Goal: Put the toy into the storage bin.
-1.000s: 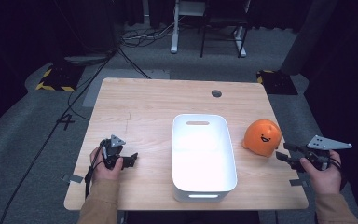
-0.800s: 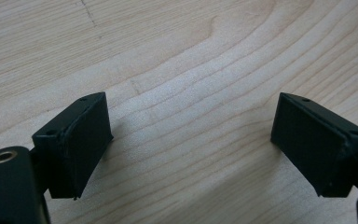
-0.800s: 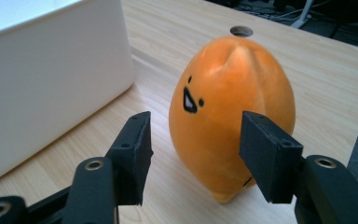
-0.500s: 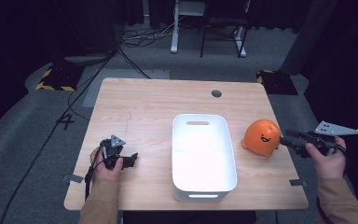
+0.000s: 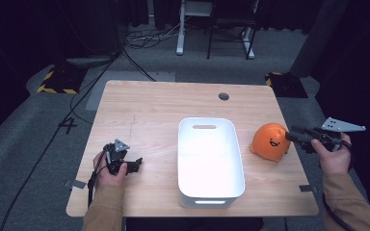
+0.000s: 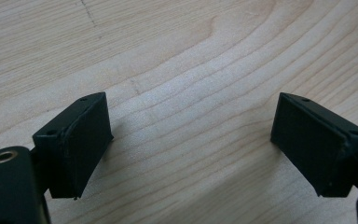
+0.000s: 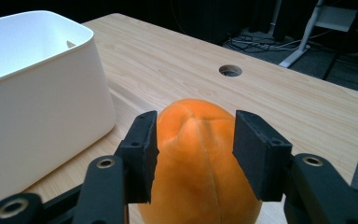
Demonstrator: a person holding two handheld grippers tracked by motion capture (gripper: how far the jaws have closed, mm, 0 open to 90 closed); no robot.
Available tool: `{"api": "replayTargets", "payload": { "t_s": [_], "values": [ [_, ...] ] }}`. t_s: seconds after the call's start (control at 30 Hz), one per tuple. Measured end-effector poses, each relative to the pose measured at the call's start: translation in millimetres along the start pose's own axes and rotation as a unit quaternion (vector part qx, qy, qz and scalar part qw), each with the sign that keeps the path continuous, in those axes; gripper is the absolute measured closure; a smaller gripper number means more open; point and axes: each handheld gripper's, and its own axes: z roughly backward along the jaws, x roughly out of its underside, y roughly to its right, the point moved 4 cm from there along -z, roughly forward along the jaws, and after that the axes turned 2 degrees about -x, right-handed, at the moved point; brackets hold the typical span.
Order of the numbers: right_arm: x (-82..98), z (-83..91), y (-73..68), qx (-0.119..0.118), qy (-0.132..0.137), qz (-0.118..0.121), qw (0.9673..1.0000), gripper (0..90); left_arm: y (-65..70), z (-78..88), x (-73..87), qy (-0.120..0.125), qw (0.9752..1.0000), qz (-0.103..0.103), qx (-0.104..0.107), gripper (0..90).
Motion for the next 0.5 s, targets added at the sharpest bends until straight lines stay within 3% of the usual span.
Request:
{"api": "replayTargets", "payload": {
  "t_s": [0.23,0.5],
  "values": [
    [0.0,-14.7,1.4,-0.018,0.002,0.005,0.9998,56.0,0.3,0.1,0.1,-0.001,1.0,0.0,0.0,12.6],
    [3.2,-26.1,4.0,-0.016,-0.01,0.002,0.9998,58.5,0.2,0.1,0.0,0.0,1.0,-0.001,0.0,12.6]
  ]
}}
